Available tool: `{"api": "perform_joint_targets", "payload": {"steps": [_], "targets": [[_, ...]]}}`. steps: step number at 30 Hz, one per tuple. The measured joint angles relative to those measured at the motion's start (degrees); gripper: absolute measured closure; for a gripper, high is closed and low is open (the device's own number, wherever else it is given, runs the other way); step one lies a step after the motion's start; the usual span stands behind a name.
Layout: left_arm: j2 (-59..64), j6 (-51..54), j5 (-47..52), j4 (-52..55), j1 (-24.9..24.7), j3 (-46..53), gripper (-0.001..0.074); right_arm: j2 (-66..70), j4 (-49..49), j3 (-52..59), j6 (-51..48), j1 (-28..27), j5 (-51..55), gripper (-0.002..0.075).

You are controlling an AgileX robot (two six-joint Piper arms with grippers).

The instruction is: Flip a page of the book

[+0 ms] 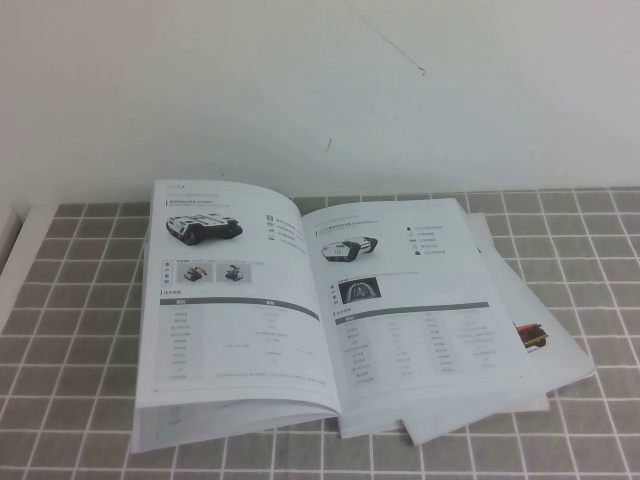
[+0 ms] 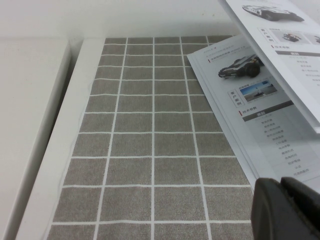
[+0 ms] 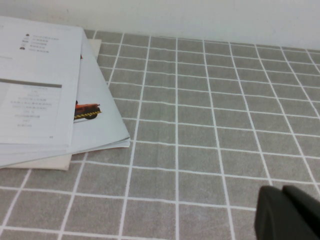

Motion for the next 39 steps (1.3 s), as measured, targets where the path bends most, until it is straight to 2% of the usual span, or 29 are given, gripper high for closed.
{"api": "perform_joint_targets", "payload": {"steps": [19,39], "targets": [[0.00,0.00,0.00,0.00,2.93,0.00,0.0739,0.00,0.02,0.00,0.00,0.00,0.00,0.0729],[0.00,0.00,0.00,0.00,2.93,0.00,0.0739,0.00,0.12,0.00,0.00,0.00,0.00,0.0729]]}}
